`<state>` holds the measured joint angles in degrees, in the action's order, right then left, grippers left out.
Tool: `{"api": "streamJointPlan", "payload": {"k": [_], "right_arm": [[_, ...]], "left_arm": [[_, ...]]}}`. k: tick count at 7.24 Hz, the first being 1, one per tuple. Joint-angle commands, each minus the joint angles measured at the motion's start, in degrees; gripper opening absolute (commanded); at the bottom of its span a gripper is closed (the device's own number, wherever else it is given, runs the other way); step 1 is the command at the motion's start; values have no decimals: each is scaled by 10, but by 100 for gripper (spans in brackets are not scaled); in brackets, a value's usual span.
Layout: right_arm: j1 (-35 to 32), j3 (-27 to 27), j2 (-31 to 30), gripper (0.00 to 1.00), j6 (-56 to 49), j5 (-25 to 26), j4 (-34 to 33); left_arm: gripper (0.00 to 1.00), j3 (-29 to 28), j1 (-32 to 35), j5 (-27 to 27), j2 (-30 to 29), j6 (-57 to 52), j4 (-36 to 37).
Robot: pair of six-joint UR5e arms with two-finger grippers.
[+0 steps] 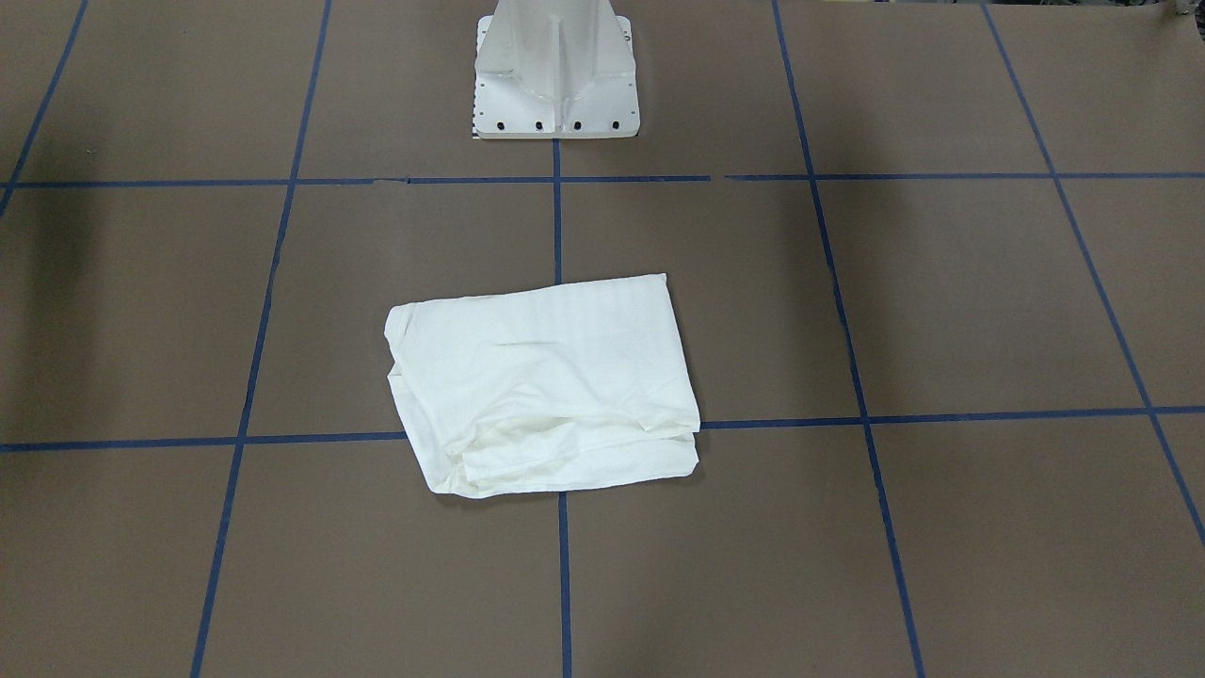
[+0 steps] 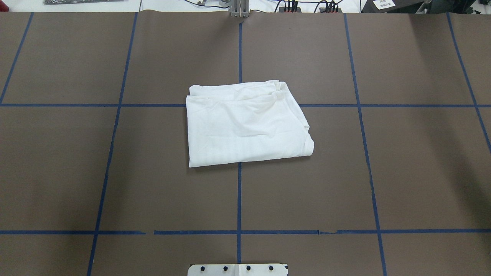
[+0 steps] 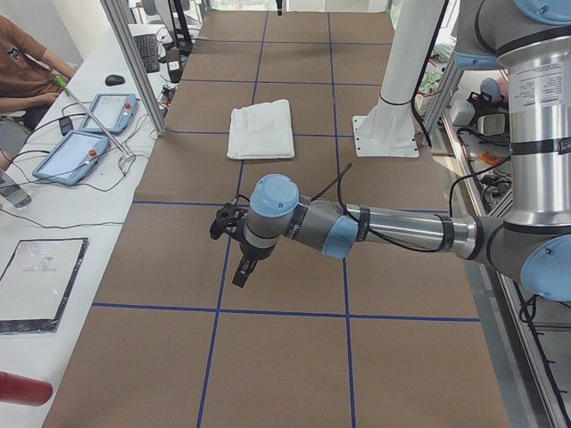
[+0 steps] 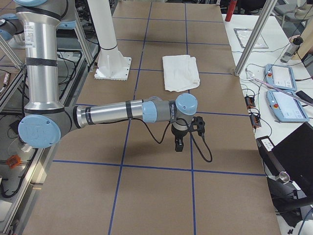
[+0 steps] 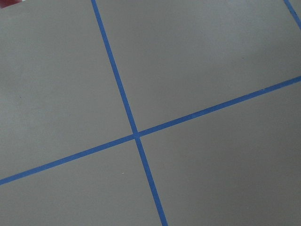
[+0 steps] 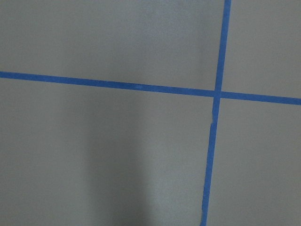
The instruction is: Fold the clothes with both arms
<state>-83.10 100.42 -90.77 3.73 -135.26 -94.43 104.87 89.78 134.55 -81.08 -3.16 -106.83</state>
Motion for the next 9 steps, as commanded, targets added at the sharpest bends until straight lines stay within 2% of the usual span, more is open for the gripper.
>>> {"api": "streamJointPlan", "payload": {"k": [1, 4, 7, 9], "right_arm": [[0, -2, -4, 100, 1, 0, -1], [-2, 7, -20, 100, 2, 32, 19], [-1, 10, -45, 100, 70, 31, 82], [-2, 13, -51, 100, 75, 29, 86]], "left_arm": [[100, 0, 0, -3, 0, 0, 0], [100, 3, 0, -1, -1, 0, 0], [100, 2, 0, -3, 0, 0, 0], [100, 3, 0, 2, 0, -1, -1]]}}
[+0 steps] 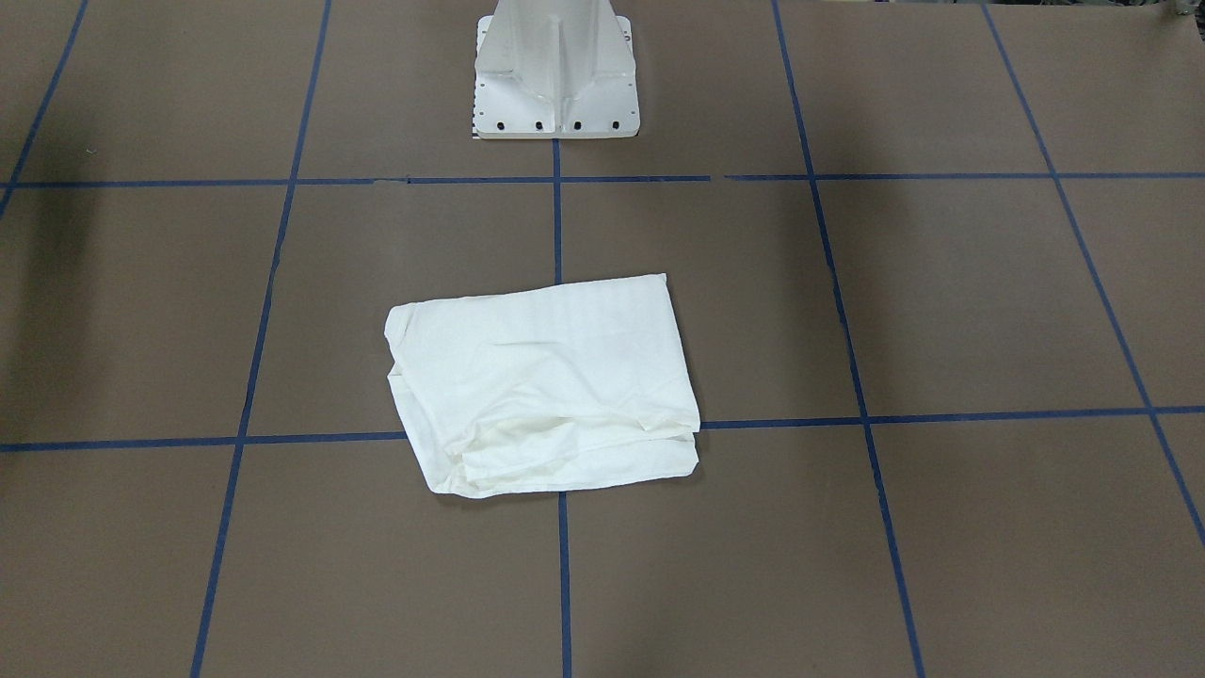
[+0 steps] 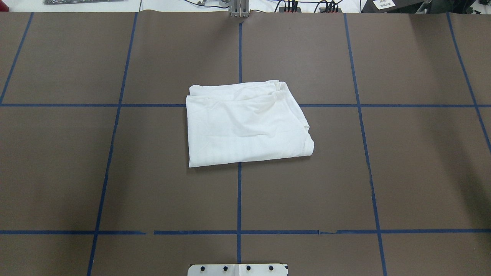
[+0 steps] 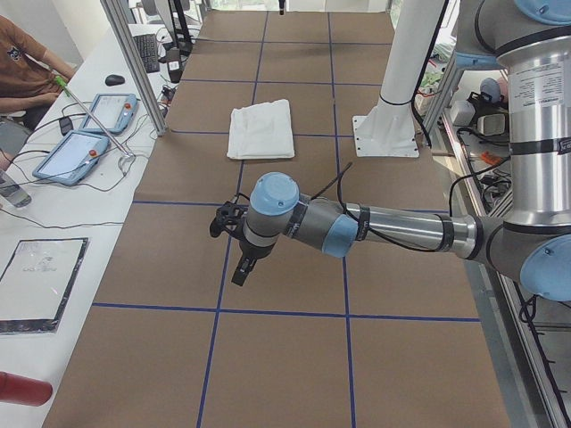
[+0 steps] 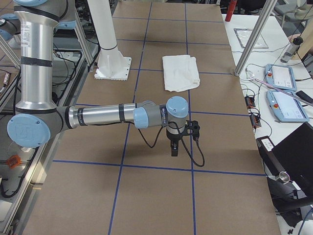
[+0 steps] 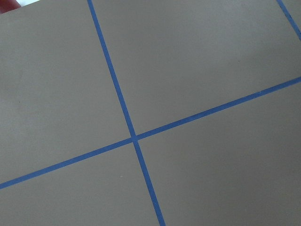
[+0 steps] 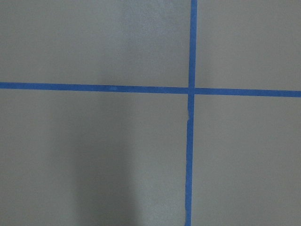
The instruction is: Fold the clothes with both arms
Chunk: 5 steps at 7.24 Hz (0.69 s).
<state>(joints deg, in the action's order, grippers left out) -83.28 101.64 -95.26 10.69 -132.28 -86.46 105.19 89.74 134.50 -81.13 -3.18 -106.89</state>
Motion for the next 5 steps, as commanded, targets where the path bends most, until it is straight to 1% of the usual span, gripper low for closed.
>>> {"api": "streamJointPlan", "payload": {"k": [1, 5], "right_arm": [[0, 1, -7, 100, 4, -1, 7], [0, 6, -5, 100, 3, -3, 18]], "left_arm": [[100, 0, -1, 2, -1, -1, -1], [100, -2, -1, 2, -2, -2, -14]]}}
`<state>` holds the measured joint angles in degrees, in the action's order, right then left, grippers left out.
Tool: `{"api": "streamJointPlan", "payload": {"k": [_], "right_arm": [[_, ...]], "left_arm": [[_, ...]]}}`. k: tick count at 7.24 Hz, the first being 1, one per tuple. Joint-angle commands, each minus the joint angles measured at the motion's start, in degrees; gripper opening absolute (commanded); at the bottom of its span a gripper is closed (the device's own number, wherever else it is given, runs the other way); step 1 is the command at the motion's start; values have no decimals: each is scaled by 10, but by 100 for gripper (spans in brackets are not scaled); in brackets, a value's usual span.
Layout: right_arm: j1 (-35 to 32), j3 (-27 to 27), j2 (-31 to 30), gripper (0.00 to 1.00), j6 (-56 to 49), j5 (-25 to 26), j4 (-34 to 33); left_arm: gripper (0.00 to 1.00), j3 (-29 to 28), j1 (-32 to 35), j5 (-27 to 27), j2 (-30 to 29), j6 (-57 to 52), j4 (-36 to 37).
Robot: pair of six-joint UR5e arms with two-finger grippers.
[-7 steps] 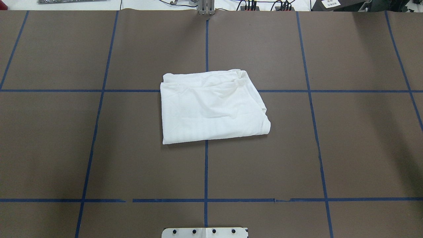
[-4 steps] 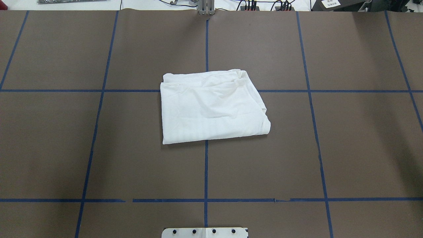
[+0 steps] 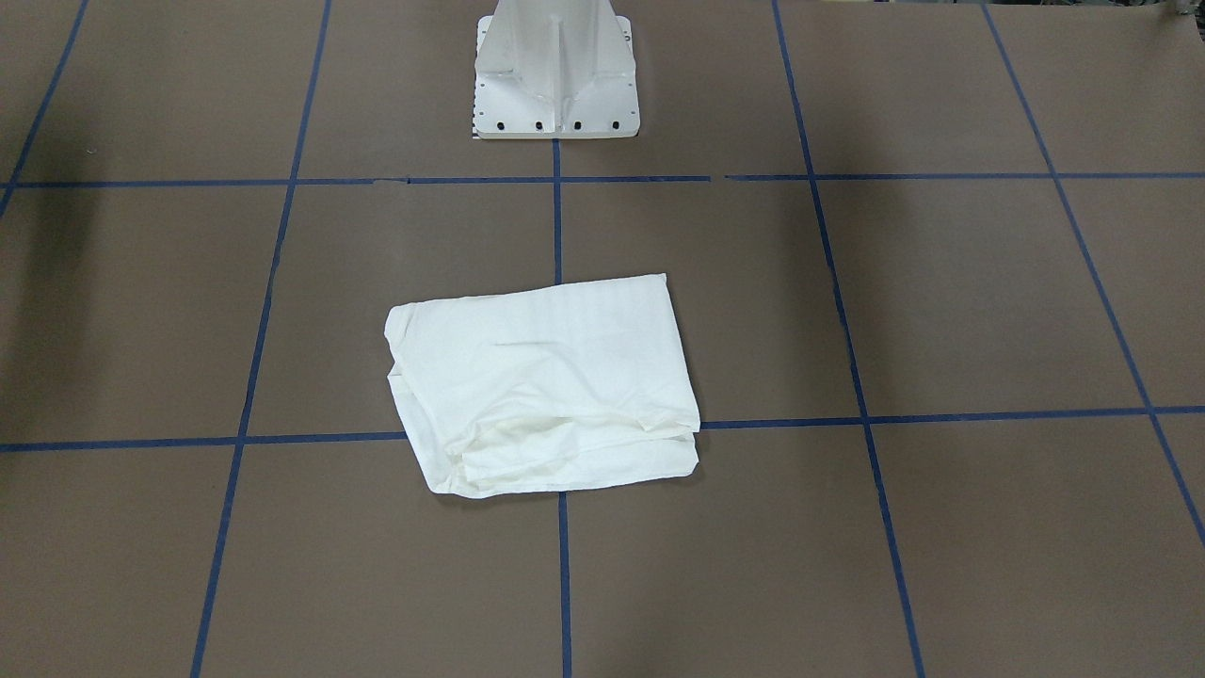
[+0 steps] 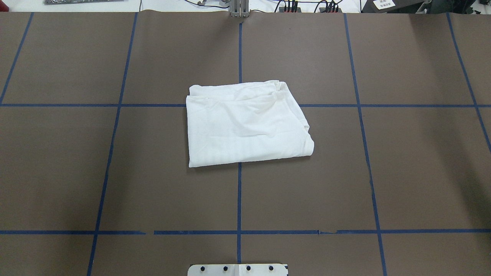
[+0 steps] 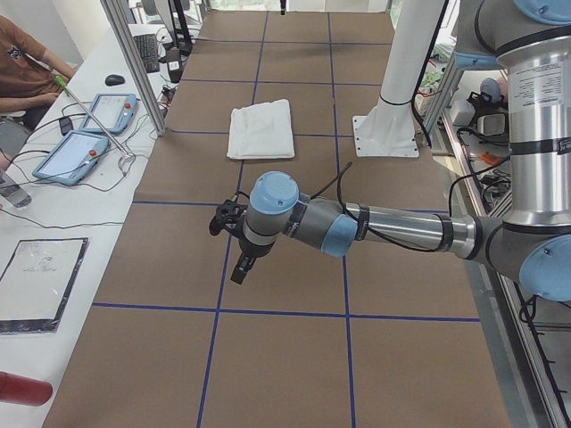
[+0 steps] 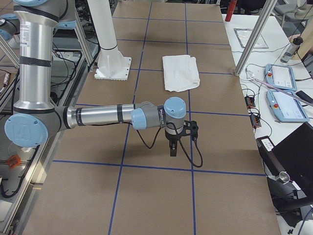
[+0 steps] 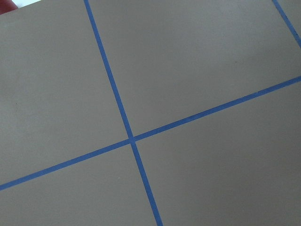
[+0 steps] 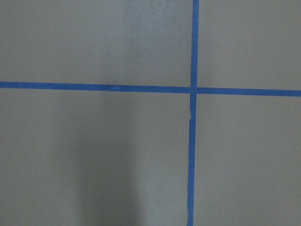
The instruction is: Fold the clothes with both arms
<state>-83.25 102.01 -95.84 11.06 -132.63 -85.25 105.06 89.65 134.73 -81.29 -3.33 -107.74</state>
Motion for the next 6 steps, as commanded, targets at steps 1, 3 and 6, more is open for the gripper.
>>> {"api": "streamJointPlan", "payload": {"k": [1, 3, 6], "right_arm": [[0, -3, 0, 100, 0, 0, 27], [-1, 1, -1, 100, 0, -2, 30], [0, -4, 0, 100, -1, -2, 31]], "left_arm": [[100, 1, 0, 0, 0, 1, -18], [100, -6, 0, -3, 0, 2, -31], [100, -2, 0, 0, 0, 1, -33]]}}
